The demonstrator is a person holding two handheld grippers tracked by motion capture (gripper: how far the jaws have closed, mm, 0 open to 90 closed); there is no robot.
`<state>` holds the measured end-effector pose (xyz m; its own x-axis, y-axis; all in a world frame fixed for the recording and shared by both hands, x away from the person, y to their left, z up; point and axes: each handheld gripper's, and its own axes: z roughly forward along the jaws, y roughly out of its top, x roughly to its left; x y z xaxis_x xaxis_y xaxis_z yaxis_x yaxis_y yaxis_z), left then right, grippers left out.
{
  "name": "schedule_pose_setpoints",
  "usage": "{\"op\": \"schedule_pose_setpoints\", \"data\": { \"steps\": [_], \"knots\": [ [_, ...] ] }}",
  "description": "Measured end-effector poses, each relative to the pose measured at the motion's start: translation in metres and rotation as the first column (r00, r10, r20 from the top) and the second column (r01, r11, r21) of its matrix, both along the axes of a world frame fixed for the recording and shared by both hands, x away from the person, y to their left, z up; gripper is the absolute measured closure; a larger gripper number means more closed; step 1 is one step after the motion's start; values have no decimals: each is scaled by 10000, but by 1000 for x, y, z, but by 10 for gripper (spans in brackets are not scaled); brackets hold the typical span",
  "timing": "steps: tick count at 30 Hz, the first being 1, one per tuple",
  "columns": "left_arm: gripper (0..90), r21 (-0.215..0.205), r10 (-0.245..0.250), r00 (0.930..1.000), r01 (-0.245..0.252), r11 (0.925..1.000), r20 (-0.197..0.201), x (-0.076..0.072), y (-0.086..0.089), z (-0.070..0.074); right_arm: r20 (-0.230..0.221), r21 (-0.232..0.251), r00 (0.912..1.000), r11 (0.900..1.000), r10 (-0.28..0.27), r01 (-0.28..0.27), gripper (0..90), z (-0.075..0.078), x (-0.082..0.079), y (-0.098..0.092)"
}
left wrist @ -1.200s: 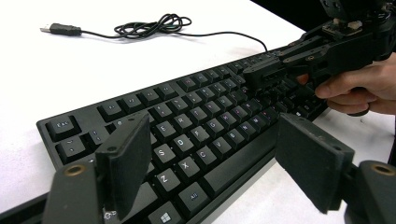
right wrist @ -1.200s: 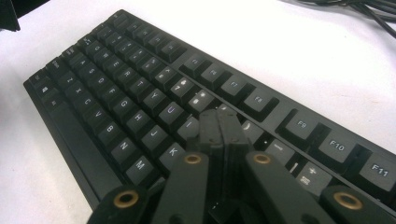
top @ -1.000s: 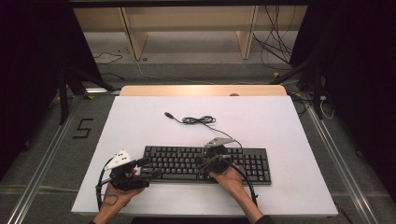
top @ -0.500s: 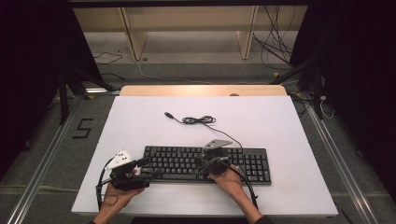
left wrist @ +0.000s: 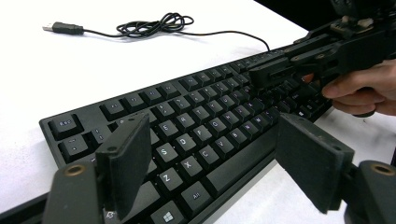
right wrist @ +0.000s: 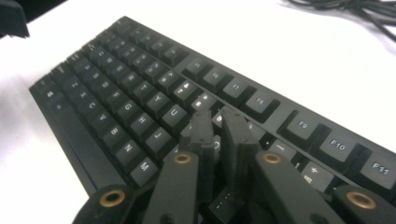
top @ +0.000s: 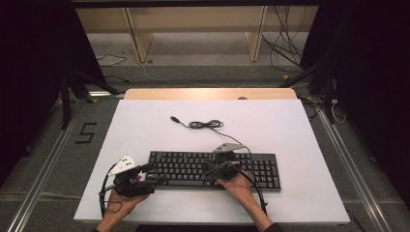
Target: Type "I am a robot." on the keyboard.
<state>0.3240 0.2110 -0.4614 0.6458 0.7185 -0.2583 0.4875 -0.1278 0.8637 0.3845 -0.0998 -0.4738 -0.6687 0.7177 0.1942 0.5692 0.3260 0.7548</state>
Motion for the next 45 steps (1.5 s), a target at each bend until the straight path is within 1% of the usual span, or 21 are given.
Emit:
{"op": "schedule_pose_setpoints", "data": {
  "steps": [7, 15, 19, 21, 24, 27, 30, 34, 38, 40, 45],
  "knots": [
    [268, 92, 11, 10000, -11, 10000, -40, 2, -1, -1, 59, 234, 9999, 9996, 140, -141, 769, 5, -4, -3],
    [277, 14, 175, 9996, -175, 9998, -199, 5, 0, -2, 78, 411, 9996, 9988, 271, -274, 651, 10, -9, -7],
    [292, 17, 203, 9995, -202, 9998, -256, 7, -2, -2, 121, 521, 9991, 9978, 397, -403, 616, 11, -14, -10],
    [307, 36, 187, 9993, -186, 9998, -312, 8, -2, -2, 138, 590, 9989, 9973, 438, -445, 586, 12, -16, -11],
    [328, 89, 231, 9989, -228, 9997, -403, 10, -3, -3, 159, 751, 9988, 9960, 468, -479, 563, 13, -19, -13],
    [357, 9, 230, 9984, -230, 9997, -515, 12, -5, -3, 168, 811, 9986, 9954, 498, -510, 540, 14, -22, -15],
    [377, 61, 246, 9981, -243, 9997, -557, 14, -8, -3, 187, 826, 9986, 9953, 490, -504, 499, 15, -25, -18],
    [413, 111, 245, 9978, -239, 9997, -614, 17, -10, -2, 234, 998, 9988, 9940, 436, -458, 438, 16, -29, -23],
    [460, 268, 229, 9974, -211, 9994, -685, 22, -15, -2, 219, 1047, 9985, 9932, 493, -513, 415, 17, -32, -25],
    [488, 458, 136, 9975, -104, 9989, -690, 24, -19, -2, 235, 1027, 9982, 9931, 545, -567, 413, 17, -34, -25],
    [575, 676, -38, 9968, 92, 9977, -796, 31, -27, -2, 221, 1011, 9979, 9929, 612, -631, 405, 16, -37, -24]
  ]
}}
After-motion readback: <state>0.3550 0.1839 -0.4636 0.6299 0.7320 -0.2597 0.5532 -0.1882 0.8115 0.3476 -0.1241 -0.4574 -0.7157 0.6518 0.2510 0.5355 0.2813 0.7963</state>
